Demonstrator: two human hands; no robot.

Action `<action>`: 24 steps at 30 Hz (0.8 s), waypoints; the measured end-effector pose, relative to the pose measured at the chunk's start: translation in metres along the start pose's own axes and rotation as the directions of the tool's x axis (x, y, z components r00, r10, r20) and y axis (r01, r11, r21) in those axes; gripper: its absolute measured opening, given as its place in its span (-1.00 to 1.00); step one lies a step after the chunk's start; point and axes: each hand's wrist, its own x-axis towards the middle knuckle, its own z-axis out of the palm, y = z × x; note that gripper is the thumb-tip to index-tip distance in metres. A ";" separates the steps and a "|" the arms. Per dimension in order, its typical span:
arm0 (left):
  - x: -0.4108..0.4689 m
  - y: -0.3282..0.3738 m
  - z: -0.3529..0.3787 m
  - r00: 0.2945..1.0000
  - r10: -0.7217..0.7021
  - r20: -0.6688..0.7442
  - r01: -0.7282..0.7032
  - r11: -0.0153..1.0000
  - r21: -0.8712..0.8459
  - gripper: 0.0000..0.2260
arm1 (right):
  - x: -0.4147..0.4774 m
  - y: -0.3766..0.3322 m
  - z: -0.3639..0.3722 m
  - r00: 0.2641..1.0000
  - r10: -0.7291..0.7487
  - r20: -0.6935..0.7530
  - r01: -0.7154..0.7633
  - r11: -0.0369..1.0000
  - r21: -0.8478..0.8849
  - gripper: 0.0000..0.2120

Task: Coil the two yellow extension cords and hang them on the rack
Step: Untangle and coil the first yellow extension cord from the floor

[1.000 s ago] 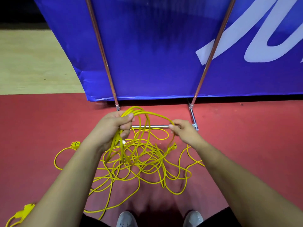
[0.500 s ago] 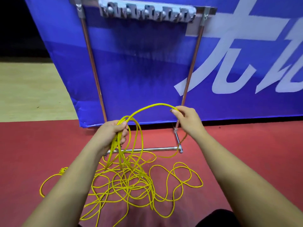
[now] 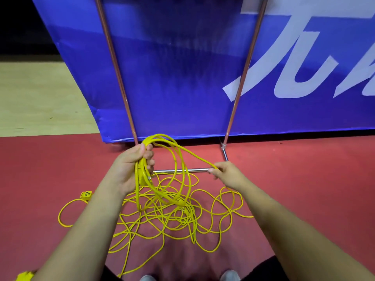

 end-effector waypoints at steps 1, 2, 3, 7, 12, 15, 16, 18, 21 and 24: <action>0.001 -0.001 -0.001 1.000 0.013 -0.028 -0.013 1.000 0.009 -0.87 | -0.001 0.013 0.010 0.999 0.053 0.007 -0.053 0.998 0.042 -0.76; 0.003 -0.002 -0.003 0.998 0.028 -0.064 -0.026 0.999 0.030 -0.87 | -0.002 0.025 0.019 0.994 0.104 0.016 -0.105 0.989 0.108 -0.80; 0.005 -0.002 -0.003 0.995 0.038 -0.092 -0.033 0.998 0.054 -0.83 | -0.003 0.033 0.026 0.988 0.153 0.016 -0.153 0.966 0.206 -0.86; 0.020 -0.010 -0.018 0.986 0.114 -0.119 -0.085 0.970 0.226 -0.83 | 0.004 0.042 0.049 0.921 0.386 0.048 -0.296 0.616 0.730 -0.84; 0.035 -0.012 -0.037 0.973 0.144 -0.182 -0.051 0.897 0.438 -0.82 | 0.021 0.034 0.047 0.976 0.142 0.165 -0.150 0.988 0.038 -0.71; 0.037 -0.019 -0.038 0.982 0.043 -0.186 0.065 0.839 0.540 -0.85 | 0.019 0.000 0.037 0.794 0.119 0.596 -0.021 0.985 -0.170 -0.77; 0.038 -0.023 -0.036 0.984 -0.010 -0.178 0.109 0.825 0.554 -0.87 | 0.016 -0.016 0.033 0.716 0.084 0.693 -0.005 0.993 -0.115 -0.79; 0.035 -0.030 -0.030 0.980 -0.128 -0.155 0.195 0.793 0.578 -0.89 | 0.011 -0.043 0.028 0.627 -0.093 0.773 -0.030 0.989 0.143 -0.85; 0.029 -0.040 -0.020 0.962 -0.259 -0.088 0.259 0.762 0.593 -0.88 | 0.011 -0.066 0.026 0.763 -0.298 0.573 -0.099 0.823 0.559 -0.85; 0.025 -0.041 -0.017 0.958 -0.287 -0.018 0.239 0.758 0.607 -0.86 | 0.020 -0.068 0.026 0.889 -0.303 0.342 -0.057 0.670 0.740 -0.91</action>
